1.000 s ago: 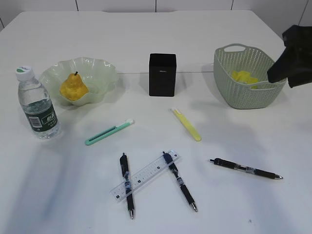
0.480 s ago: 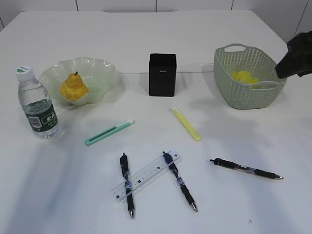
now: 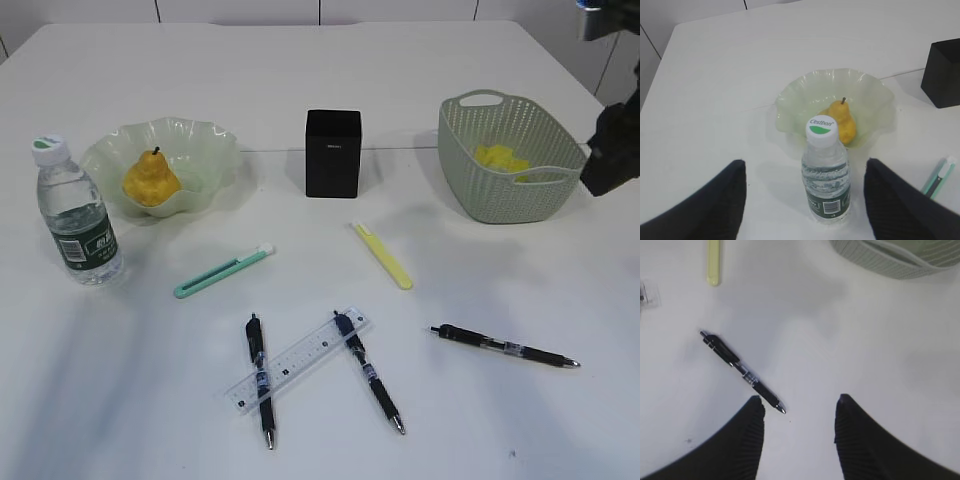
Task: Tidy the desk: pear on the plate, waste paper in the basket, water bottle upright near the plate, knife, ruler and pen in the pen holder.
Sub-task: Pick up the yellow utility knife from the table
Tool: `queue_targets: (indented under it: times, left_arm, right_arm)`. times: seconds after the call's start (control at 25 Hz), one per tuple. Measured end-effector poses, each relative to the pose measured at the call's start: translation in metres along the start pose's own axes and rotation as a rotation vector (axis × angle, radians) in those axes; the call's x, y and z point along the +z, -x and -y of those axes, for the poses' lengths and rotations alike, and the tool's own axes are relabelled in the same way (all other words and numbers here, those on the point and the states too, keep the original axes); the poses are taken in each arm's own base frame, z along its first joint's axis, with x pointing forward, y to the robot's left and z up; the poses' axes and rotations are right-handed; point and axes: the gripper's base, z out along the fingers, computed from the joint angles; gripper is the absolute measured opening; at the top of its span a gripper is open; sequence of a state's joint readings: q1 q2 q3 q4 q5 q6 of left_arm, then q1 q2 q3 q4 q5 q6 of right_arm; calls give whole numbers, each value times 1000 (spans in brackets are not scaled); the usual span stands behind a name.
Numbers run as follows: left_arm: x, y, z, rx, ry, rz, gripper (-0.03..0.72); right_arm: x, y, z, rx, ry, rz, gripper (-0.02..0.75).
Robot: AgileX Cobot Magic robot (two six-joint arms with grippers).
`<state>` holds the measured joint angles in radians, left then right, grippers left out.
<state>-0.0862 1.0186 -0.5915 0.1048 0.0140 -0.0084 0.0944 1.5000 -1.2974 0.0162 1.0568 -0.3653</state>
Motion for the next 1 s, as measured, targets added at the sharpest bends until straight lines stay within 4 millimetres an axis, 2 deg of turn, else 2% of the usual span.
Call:
queue_targets:
  times: [0.2,0.4,0.64,0.76,1.0]
  left_arm:
    - [0,0,0,0,0,0,521]
    - [0,0,0,0,0,-2,521]
    - [0,-3,0,2,0,-37,521]
    - [0,-5,0,4,1,-53,521]
    - [0,-5,0,17,1,-55,521]
  right_arm:
    - [3,26,-7,-13,16,-92,350]
    - [10,61,-1,99,7,-65,350]
    - [24,86,4,187,22,-40,350]
    - [31,95,-3,175,39,-41,350]
    - [53,113,-31,108,70,-63,350]
